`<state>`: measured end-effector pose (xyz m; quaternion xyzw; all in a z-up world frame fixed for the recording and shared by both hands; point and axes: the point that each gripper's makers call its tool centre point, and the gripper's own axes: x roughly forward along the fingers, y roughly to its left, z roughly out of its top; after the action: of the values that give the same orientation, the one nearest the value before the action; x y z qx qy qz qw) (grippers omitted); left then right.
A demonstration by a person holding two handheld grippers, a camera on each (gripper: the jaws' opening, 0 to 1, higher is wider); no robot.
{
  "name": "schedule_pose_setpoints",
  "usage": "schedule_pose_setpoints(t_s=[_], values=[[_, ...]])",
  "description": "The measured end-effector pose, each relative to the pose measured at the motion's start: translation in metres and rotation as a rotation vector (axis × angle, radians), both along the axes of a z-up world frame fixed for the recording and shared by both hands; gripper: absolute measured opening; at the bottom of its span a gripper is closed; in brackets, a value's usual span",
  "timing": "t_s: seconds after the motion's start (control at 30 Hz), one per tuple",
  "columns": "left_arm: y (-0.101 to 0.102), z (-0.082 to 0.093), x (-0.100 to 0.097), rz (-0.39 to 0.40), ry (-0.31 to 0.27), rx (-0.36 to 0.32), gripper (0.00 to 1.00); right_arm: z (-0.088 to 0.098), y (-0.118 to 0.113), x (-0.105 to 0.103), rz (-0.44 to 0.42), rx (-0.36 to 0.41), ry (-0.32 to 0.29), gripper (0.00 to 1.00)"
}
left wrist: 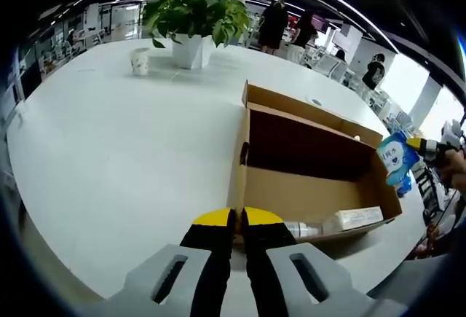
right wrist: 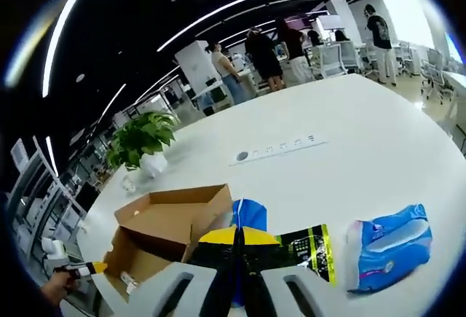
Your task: Operate the shoe box by opening the lid, removing the specified soft item, and placing it in the target area until the item is outside and the box remains undamaged.
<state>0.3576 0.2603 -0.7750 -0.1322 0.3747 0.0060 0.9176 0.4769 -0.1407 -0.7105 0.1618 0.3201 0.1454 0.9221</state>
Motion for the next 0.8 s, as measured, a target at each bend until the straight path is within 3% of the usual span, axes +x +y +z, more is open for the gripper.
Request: schedule_pose_setpoints(t_s=[0.47,0.8], values=[[-0.001,0.001,-0.001,-0.003,0.0,0.002,0.02,-0.027,-0.036,0.005,0.047,-0.187,0.008,0.0],[-0.001,0.001,0.0,-0.005,0.001,0.004,0.02,-0.052,-0.056,0.011,0.05,-0.244,0.046,0.0]])
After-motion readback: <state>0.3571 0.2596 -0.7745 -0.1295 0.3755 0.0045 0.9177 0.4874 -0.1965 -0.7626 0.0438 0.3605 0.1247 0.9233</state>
